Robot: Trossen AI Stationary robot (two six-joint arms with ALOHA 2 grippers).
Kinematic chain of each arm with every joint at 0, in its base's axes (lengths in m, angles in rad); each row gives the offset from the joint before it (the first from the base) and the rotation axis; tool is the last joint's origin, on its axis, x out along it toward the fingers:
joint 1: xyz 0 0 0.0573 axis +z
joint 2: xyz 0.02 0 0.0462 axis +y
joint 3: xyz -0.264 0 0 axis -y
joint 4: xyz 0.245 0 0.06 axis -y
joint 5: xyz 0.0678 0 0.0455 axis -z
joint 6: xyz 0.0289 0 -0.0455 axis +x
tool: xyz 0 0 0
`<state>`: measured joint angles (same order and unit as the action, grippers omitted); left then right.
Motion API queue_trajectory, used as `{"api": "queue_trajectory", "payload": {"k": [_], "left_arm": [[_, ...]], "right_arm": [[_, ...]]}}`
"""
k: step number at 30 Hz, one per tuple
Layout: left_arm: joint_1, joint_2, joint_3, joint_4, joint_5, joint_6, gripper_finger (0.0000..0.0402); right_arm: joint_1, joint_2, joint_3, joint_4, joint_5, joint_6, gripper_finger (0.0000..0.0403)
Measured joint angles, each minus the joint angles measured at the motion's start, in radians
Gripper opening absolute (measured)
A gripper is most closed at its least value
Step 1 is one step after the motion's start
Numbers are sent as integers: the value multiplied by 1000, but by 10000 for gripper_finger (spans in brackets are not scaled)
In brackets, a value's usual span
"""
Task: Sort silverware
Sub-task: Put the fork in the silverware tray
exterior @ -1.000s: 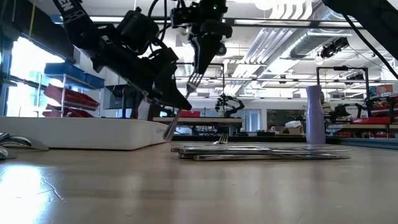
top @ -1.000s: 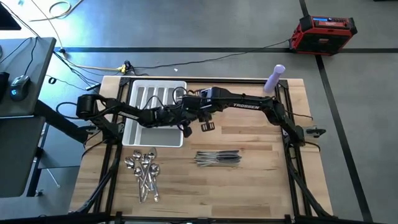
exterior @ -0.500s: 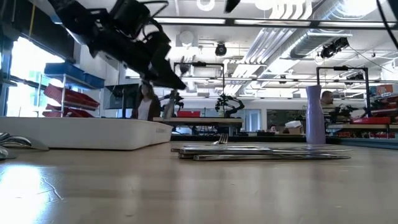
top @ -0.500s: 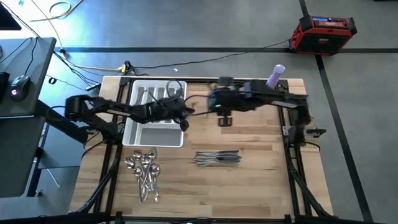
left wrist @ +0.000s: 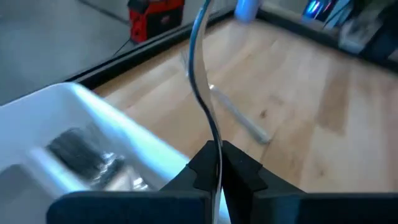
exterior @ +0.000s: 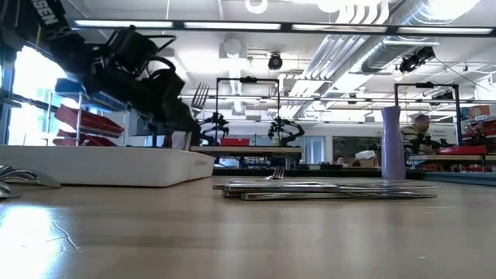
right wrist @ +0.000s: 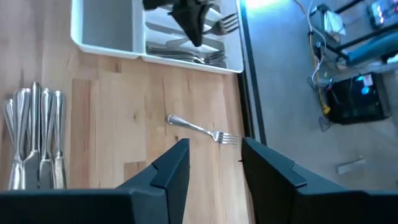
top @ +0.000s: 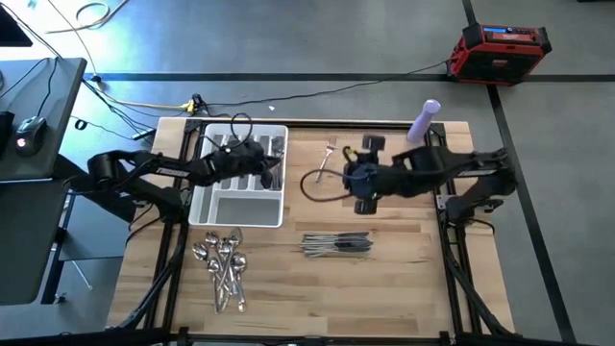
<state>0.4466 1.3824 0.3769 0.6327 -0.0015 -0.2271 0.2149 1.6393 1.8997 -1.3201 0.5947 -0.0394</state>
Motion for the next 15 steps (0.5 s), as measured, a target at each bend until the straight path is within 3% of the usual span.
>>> {"api": "queue_trajectory", "payload": {"k": [4, 11, 15], "left_arm": [[-12, 55, -23, 51, -3, -62, 0], [-17, 132, -21, 92, -13, -99, 4], [-15, 131, -26, 53, -1, -66, 39]], "right_arm": [[5, -11, -115, 79, -1, -29, 128], [-12, -10, -202, 125, -1, -11, 128], [-46, -12, -237, 166, -10, -10, 128]]}}
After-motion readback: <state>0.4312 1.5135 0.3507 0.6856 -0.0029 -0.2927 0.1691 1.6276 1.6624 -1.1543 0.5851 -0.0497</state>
